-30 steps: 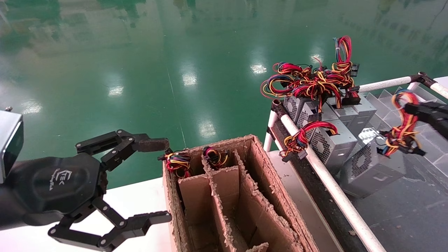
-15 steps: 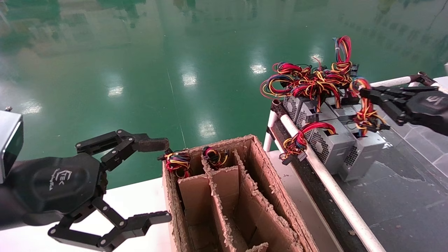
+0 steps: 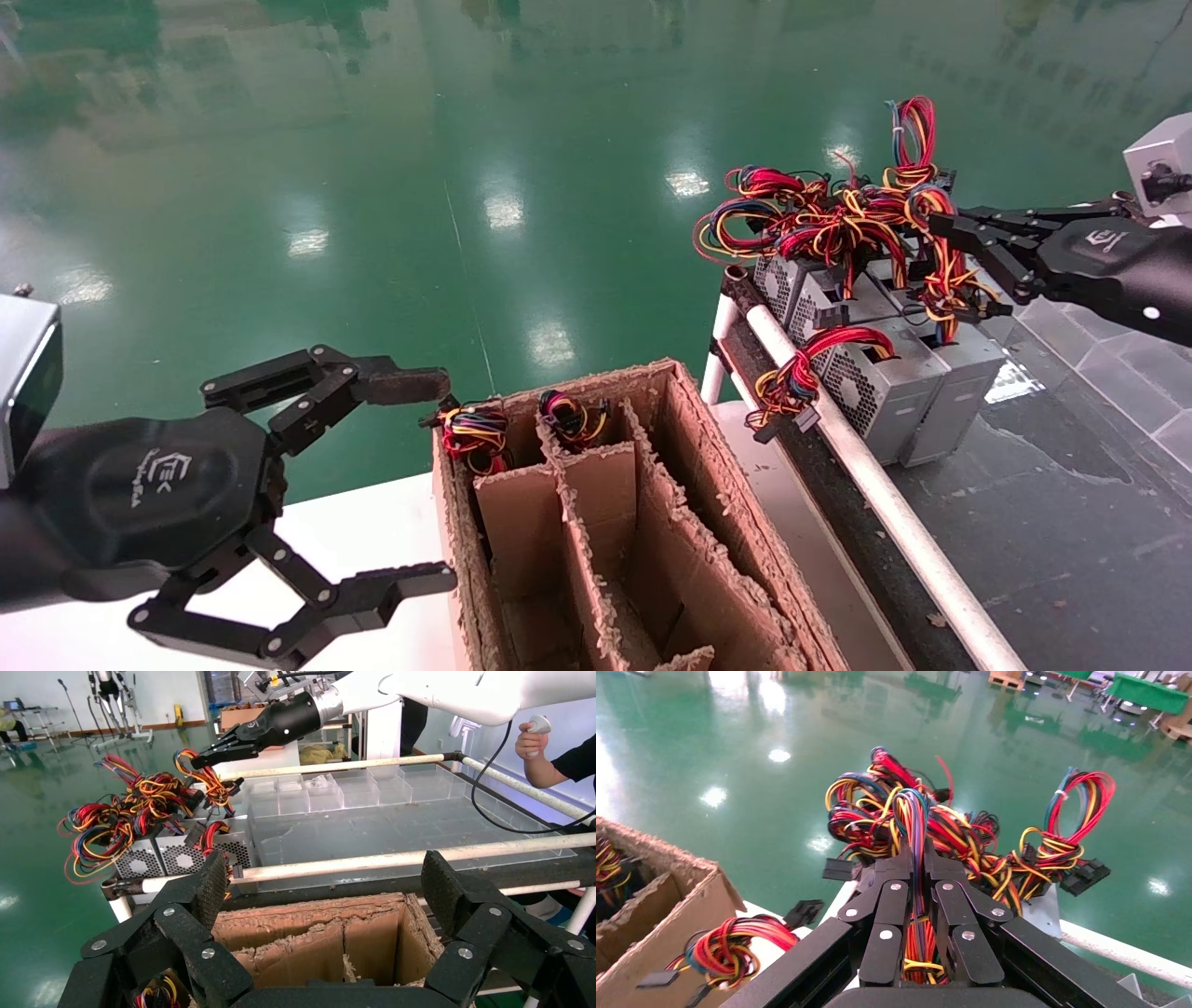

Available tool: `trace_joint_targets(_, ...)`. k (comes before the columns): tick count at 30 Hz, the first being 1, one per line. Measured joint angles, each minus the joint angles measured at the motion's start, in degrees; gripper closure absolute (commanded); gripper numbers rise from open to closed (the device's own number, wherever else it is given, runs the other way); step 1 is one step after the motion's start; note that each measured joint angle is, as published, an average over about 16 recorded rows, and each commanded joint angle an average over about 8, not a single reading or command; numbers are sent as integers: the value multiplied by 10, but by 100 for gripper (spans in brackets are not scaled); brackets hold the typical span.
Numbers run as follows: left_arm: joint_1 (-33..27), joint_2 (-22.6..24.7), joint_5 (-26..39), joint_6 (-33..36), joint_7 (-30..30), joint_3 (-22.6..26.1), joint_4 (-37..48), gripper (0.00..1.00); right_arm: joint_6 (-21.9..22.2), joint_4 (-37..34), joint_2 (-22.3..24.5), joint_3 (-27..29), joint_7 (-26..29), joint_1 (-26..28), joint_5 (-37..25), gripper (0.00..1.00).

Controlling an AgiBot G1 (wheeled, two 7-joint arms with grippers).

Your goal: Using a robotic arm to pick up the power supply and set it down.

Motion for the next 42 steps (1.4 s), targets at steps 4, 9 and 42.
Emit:
trace_joint_targets(4,0,0,0,0,0,0,0,0,-10,-15,-5,2,-15,4,6,32)
trace_joint_targets(9,0,0,0,0,0,0,0,0,-22,-26,-6,5,-27,4,12,0)
trace_joint_targets(42,0,0,0,0,0,0,0,0,-66,19,38,72,-2,-44,132,0)
